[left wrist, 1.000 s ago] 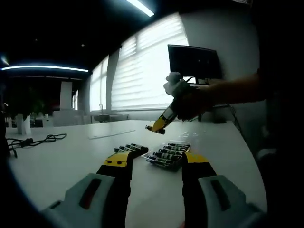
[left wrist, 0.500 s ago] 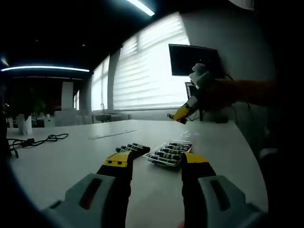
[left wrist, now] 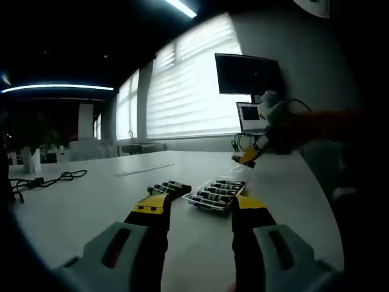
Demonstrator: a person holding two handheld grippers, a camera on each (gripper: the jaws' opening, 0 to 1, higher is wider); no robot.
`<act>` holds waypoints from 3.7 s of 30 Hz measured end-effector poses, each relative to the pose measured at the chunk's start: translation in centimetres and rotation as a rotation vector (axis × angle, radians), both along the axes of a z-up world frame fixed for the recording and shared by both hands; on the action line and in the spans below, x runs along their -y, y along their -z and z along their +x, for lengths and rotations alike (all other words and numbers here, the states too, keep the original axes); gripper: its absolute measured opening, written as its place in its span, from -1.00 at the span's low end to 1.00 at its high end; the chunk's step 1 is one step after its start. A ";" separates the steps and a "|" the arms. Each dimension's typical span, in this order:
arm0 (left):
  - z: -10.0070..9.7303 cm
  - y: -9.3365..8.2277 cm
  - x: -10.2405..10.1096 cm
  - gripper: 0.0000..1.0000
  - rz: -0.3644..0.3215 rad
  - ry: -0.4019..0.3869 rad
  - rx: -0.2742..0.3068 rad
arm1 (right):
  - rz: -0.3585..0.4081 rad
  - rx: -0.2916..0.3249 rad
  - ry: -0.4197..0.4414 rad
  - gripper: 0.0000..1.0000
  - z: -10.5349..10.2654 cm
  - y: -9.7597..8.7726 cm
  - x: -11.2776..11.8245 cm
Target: Grip medicine bottles put into box
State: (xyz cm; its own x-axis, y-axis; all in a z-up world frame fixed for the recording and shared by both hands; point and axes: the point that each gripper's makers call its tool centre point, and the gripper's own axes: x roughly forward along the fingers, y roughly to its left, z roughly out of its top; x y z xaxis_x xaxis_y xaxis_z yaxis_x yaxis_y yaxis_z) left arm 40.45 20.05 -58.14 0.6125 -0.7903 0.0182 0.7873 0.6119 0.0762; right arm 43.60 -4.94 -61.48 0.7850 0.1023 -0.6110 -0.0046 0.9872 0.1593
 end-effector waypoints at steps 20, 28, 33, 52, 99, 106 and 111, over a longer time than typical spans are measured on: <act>0.3 0.2 -0.2 -0.34 0.014 -0.023 0.005 | -0.025 -0.021 -0.037 -0.84 -0.8 1.5 -0.8; 0.3 0.2 -0.2 -0.34 0.013 -0.021 0.006 | -0.036 0.002 -0.047 -0.91 -0.6 0.9 -0.8; 0.3 0.2 -0.2 -0.34 0.011 -0.021 0.006 | -0.044 0.048 -0.025 -0.95 -0.1 -0.6 -0.2; 0.4 0.3 -0.2 -0.34 0.016 -0.021 0.004 | -0.189 0.012 -0.080 -1.00 -1.1 1.2 -0.4; 0.4 0.2 -0.3 -0.34 0.014 -0.025 0.008 | 0.057 0.163 -0.086 -0.81 2.9 -4.0 -3.6; 0.3 0.2 -0.3 -0.34 0.013 -0.022 0.010 | 0.049 0.152 -0.163 -0.79 4.7 -4.3 -6.8; 0.3 0.1 -0.3 -0.34 0.014 -0.022 0.014 | 0.038 0.151 -0.205 -0.79 6.1 -4.4 -8.8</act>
